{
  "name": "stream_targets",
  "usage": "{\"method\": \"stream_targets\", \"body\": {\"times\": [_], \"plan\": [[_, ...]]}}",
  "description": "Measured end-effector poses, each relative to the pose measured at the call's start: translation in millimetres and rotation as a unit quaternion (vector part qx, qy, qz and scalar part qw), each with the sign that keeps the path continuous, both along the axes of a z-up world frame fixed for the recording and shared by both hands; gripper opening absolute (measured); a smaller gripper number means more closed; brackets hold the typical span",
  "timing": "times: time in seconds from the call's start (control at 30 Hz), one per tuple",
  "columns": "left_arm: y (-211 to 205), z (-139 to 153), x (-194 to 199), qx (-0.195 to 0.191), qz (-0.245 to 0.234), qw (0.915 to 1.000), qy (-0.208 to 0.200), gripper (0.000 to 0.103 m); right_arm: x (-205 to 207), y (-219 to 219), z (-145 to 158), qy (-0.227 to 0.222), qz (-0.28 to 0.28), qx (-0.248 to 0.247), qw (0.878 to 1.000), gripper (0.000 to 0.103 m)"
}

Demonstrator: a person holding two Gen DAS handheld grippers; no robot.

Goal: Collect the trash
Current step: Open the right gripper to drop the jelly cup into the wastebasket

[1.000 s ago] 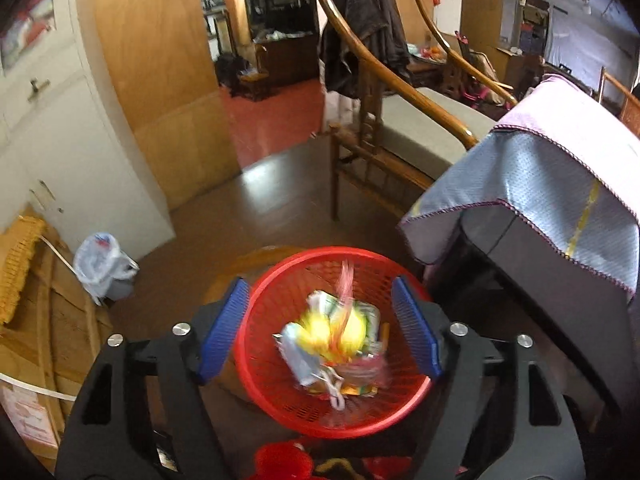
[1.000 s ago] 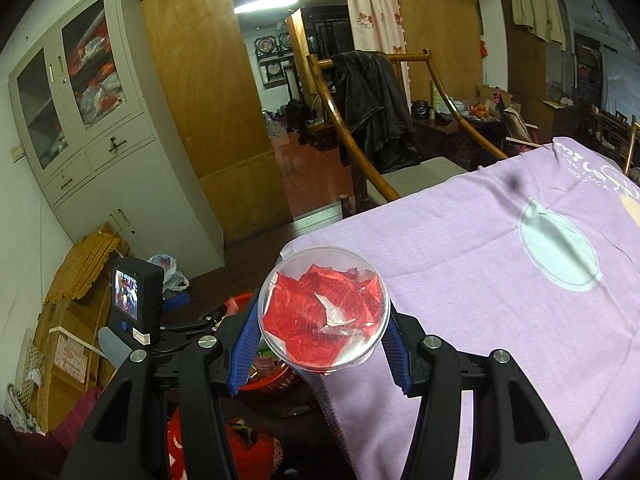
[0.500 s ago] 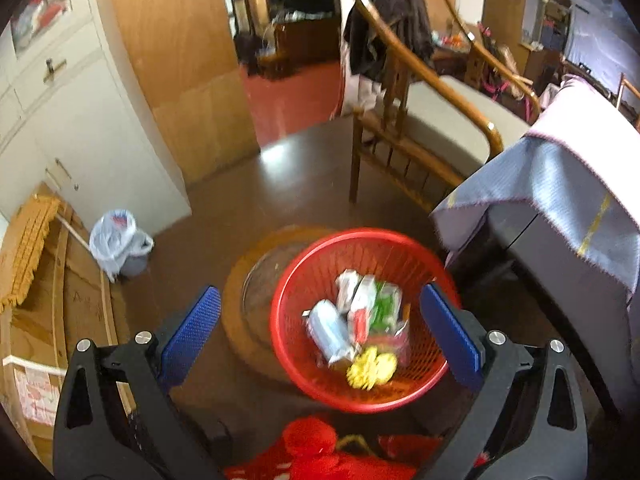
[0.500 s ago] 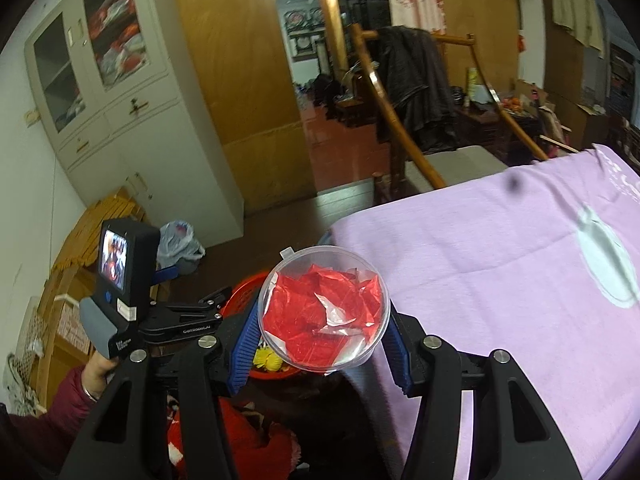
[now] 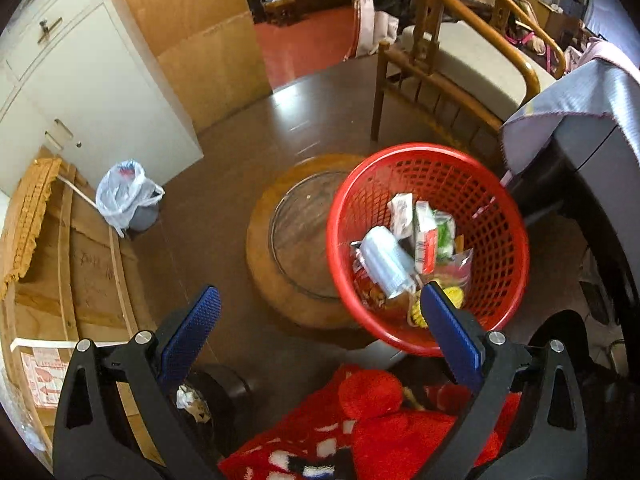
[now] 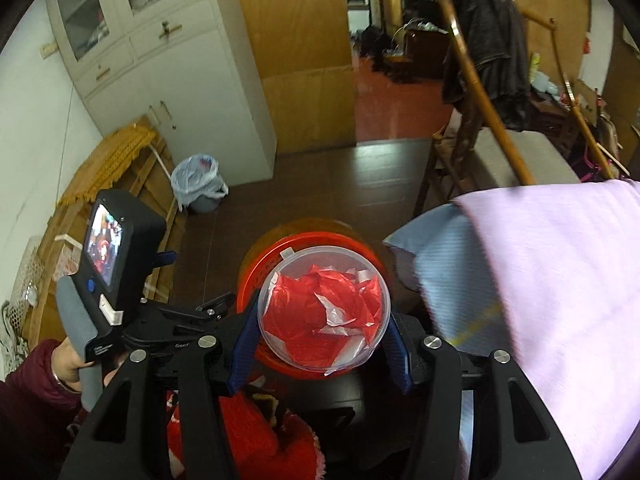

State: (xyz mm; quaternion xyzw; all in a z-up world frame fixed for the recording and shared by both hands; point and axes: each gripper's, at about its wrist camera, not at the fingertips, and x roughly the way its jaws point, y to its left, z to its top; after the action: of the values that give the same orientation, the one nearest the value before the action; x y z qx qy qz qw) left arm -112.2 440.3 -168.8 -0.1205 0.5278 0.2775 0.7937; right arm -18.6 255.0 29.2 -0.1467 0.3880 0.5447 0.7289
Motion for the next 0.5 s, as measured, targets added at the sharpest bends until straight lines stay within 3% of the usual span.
{"method": "stream_targets", "body": {"times": [0.2,0.23,0.27,0.5], "plan": [[10,-8,-8,-0.008,0.016,0.9998,-0.002,0.096,2,41,-18,0.005,0.014,-0.028,1.0,0.055],[10,-9,-8,-0.004,0.018,0.9998,-0.001,0.096,3,48,-21,0.006,0.014,-0.034,0.999,0.058],[10,-9,-8,0.001,0.019,0.9998,0.0,0.096,4,53,-23,0.006,0.01,-0.037,0.999,0.066],[1,-2,-5,0.024,0.01,0.9996,-0.009,0.096,11,40,-18,0.008,-0.012,-0.016,1.0,0.069]]}}
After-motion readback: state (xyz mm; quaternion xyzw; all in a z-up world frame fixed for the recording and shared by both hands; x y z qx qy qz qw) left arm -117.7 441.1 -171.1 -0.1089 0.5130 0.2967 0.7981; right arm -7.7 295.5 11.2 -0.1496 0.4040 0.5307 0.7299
